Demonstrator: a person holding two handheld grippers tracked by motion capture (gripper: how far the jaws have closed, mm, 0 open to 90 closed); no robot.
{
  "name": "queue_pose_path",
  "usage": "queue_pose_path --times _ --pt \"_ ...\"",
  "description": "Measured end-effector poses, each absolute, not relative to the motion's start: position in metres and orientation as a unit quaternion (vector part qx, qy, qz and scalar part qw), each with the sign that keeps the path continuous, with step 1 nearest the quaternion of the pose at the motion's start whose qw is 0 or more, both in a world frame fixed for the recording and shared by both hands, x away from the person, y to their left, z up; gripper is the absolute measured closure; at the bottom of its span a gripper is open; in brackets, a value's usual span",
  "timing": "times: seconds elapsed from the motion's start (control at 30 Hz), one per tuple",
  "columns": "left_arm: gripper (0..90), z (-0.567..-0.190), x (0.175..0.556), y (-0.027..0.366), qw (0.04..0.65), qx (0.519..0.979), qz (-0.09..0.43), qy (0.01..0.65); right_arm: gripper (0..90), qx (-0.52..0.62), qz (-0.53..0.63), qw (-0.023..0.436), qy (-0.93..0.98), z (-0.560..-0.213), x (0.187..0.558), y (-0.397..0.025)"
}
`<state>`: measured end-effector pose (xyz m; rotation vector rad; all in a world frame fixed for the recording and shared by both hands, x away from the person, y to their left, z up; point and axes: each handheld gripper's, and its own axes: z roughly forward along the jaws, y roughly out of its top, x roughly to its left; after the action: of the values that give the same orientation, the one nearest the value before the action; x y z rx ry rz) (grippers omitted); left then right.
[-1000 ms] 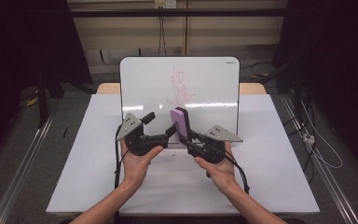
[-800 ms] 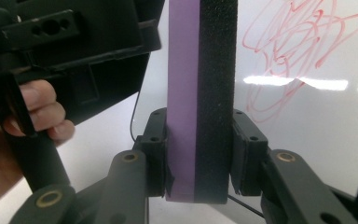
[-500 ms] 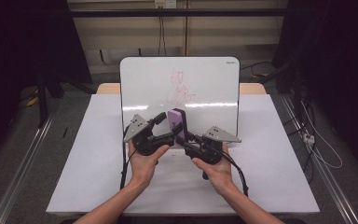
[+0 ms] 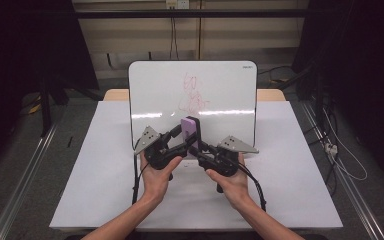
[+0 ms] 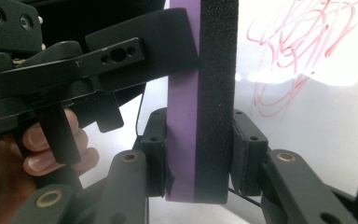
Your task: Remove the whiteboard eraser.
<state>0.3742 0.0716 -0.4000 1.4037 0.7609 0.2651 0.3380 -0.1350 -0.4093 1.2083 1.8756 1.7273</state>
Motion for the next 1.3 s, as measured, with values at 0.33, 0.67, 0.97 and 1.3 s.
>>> queue_pose_path --times 0.33,0.67,0.97,1.3 --pt "41.0 -0.400 0.374 0.068 0.682 0.636 0.114 0.342 61.8 0.423 0.602 0.158 0.659 -0.412 0.340 -0.135" --pt "41.2 -0.397 0.377 0.079 0.676 0.636 0.126 0.351 32.1 0.408 0.575 0.179 0.686 -0.414 0.337 -0.138" --pt "41.2 -0.393 0.379 0.087 0.659 0.650 0.141 0.350 17.1 0.416 0.547 0.204 0.698 -0.416 0.335 -0.159" --pt "41.1 -0.390 0.369 0.094 0.642 0.669 0.155 0.340 11.1 0.437 0.524 0.217 0.698 -0.423 0.326 -0.193"
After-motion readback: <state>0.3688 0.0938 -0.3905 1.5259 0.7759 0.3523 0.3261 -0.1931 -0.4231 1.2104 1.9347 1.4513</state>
